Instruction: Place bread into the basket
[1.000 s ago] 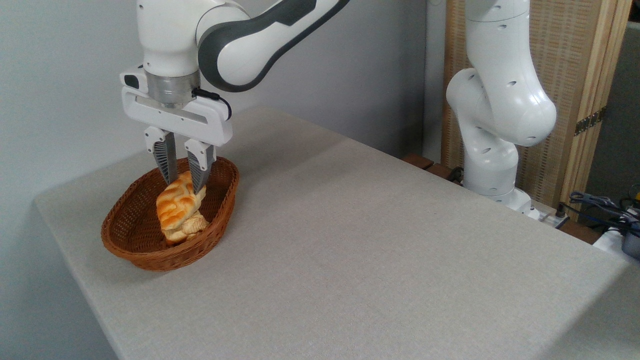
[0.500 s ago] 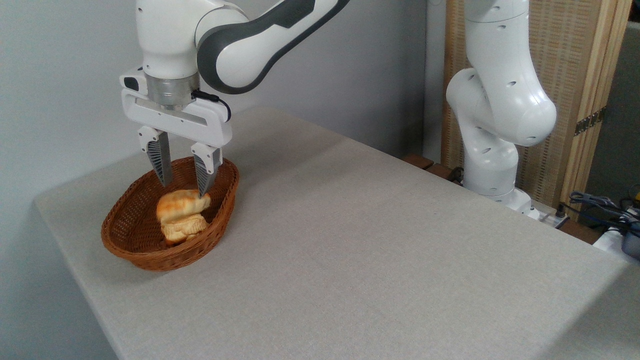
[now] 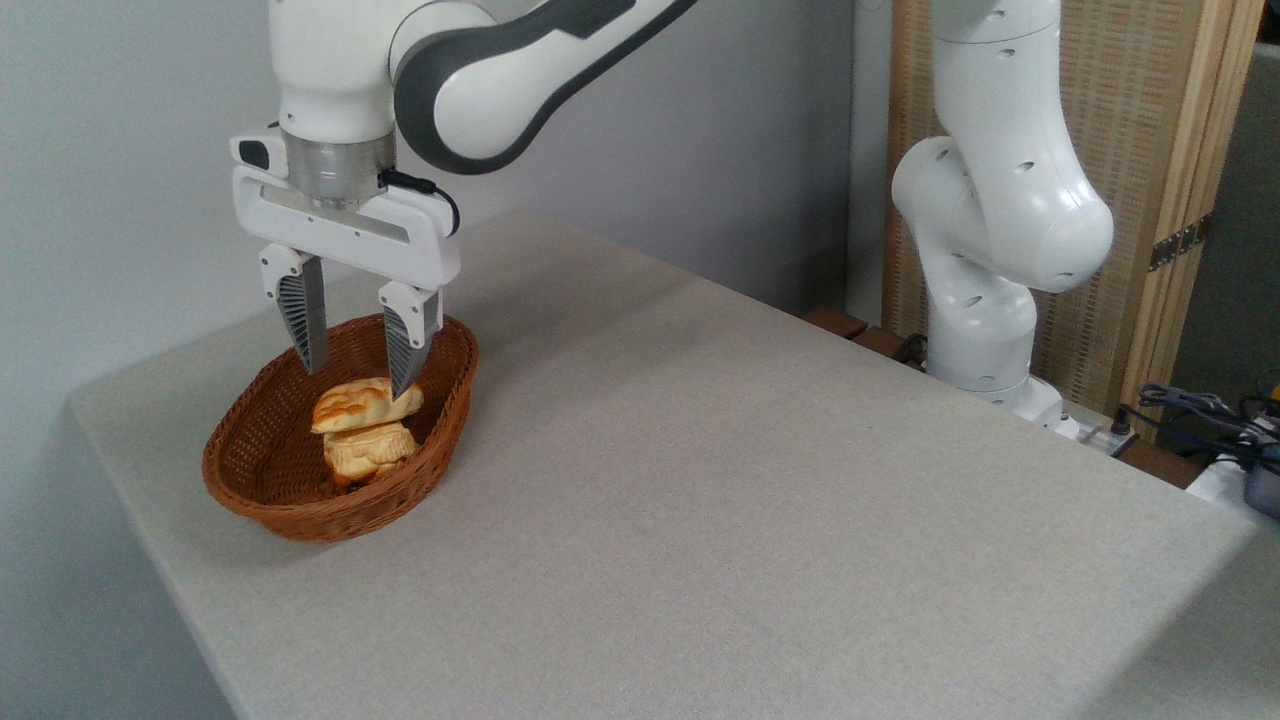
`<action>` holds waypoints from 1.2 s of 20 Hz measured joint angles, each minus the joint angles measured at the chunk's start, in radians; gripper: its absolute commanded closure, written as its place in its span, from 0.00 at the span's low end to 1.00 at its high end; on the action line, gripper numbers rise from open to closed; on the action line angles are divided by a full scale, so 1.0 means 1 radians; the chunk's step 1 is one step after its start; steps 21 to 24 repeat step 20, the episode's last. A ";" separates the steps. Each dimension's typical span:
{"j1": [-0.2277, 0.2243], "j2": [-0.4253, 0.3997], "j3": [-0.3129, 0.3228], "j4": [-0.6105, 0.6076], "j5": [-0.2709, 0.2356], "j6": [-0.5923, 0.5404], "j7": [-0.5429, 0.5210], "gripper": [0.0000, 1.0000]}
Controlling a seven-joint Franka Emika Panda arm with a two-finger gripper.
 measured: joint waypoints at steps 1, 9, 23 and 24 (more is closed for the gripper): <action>0.001 -0.010 0.015 0.001 0.008 -0.008 0.024 0.00; 0.009 -0.067 0.148 0.024 0.014 -0.230 0.389 0.00; 0.012 -0.085 0.295 0.028 0.014 -0.333 0.838 0.00; 0.012 -0.085 0.295 0.028 0.014 -0.333 0.838 0.00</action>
